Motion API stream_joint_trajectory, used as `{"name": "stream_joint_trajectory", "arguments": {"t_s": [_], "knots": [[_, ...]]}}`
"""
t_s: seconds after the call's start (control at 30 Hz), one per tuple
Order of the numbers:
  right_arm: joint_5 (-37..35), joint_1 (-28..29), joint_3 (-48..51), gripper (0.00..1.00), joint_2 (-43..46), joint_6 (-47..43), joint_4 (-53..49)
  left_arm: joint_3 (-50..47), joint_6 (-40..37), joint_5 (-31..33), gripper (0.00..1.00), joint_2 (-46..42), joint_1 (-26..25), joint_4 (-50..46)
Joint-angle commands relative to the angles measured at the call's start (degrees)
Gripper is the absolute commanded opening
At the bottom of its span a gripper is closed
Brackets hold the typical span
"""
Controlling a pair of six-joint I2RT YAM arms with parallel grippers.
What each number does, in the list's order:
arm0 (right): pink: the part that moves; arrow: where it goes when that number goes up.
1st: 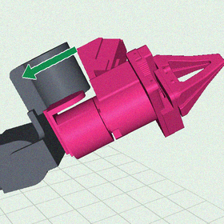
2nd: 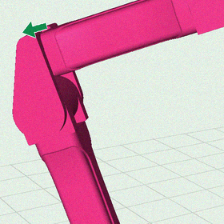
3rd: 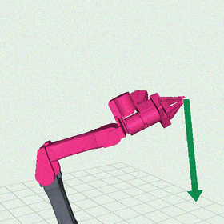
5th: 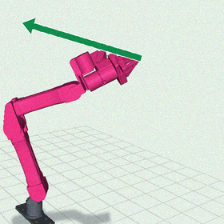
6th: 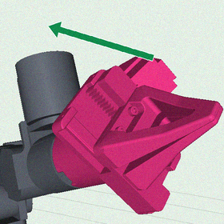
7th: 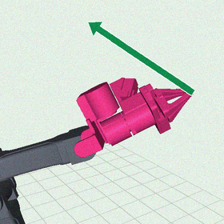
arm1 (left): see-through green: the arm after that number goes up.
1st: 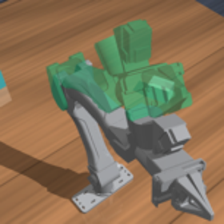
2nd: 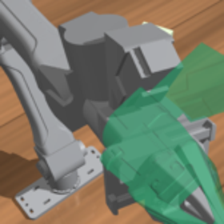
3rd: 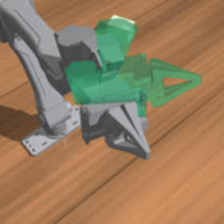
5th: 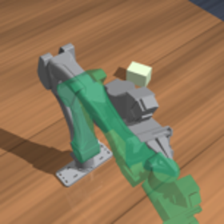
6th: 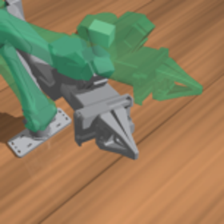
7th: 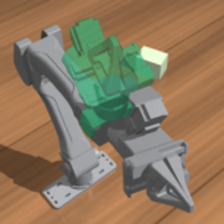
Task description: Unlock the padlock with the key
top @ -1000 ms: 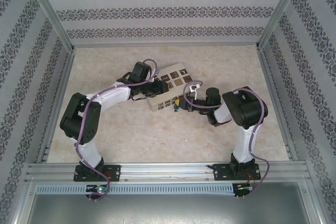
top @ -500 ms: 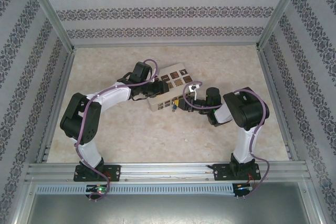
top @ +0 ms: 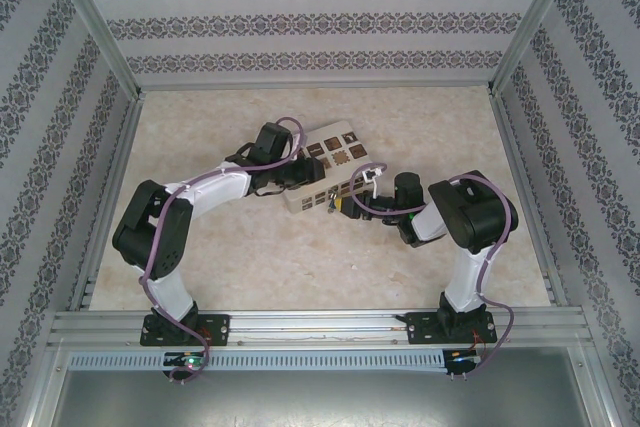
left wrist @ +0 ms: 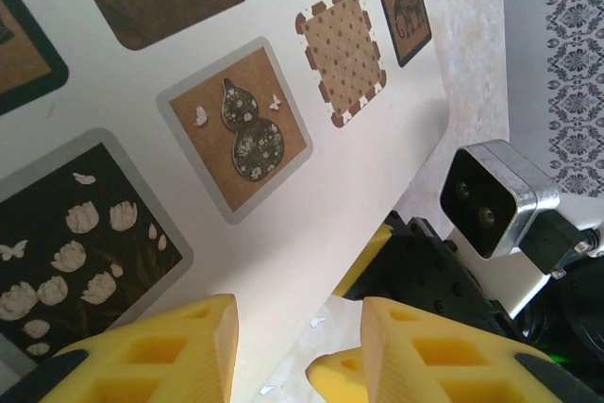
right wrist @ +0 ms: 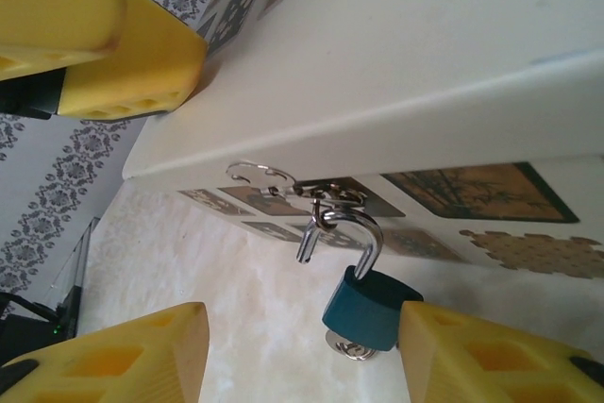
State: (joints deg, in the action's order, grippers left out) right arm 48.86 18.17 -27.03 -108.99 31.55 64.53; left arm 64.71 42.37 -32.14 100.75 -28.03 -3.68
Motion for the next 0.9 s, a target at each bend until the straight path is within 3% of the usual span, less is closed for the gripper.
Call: {"name": "stream_joint_trajectory", "arguments": {"t_s": [0.0,0.73,0.87], "knots": [[-0.36,0.8,-0.39,0.58,0.81,-1.18,0.68,-2.43,1.22,0.14,0.39,0.8,-1.59,-4.19],[-3.71,3.27,-4.19,0.59,-4.53,0.86,3.33,-3.03,1.53,-0.12,0.39,0.73,-2.47,-3.17],[-2.48,3.27,-4.29,0.56,-5.26,2.23,6.52,-2.83,1.53,-0.21,0.39,0.92,-2.56,-3.22]]}}
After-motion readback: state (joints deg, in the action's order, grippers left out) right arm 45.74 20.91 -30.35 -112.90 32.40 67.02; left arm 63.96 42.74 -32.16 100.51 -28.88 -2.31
